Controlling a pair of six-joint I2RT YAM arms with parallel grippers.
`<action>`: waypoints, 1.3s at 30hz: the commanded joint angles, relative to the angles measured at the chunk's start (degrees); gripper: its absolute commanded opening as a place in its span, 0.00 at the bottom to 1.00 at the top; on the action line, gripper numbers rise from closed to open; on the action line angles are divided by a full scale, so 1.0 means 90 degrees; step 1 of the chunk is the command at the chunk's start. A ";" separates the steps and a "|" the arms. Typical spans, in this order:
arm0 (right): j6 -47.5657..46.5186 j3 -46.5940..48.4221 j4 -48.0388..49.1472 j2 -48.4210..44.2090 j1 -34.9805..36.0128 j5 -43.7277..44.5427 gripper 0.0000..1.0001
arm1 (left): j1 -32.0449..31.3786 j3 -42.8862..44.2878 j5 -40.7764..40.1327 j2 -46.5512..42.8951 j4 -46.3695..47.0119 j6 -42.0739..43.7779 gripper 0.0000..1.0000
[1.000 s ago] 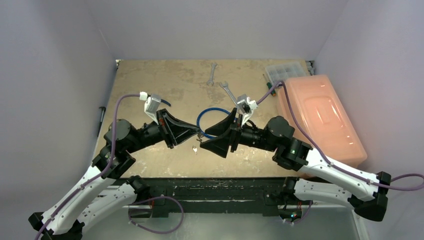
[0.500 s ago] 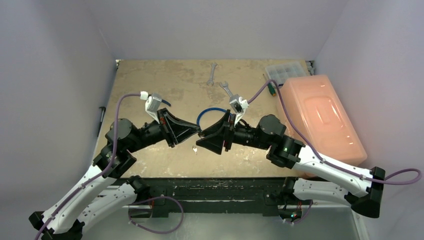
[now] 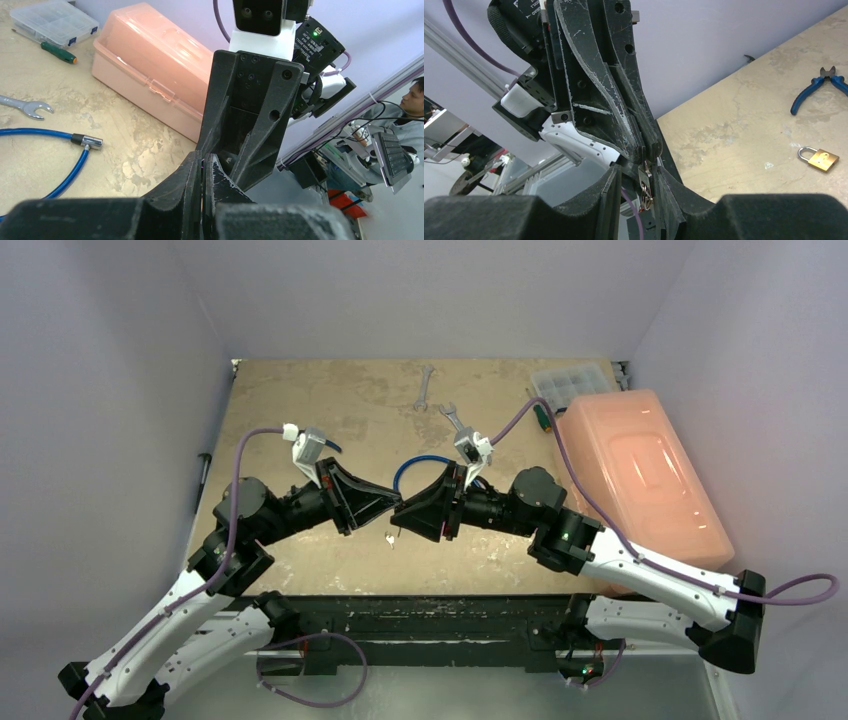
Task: Unlock with the key
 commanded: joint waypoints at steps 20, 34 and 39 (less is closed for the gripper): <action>0.0078 -0.0080 0.0566 -0.0371 0.0049 -0.0326 0.20 | -0.0001 -0.0003 -0.0523 -0.0168 -0.0035 0.0069 0.00; 0.0181 -0.0201 -0.0540 -0.0595 0.0041 0.0638 0.00 | -0.0001 0.0453 -0.1096 -0.0068 -0.1288 0.0213 0.81; 0.0091 -0.0336 -0.1806 -0.0955 0.0039 0.1571 0.00 | -0.0001 0.0809 -0.1613 -0.0003 -0.2082 0.0427 0.89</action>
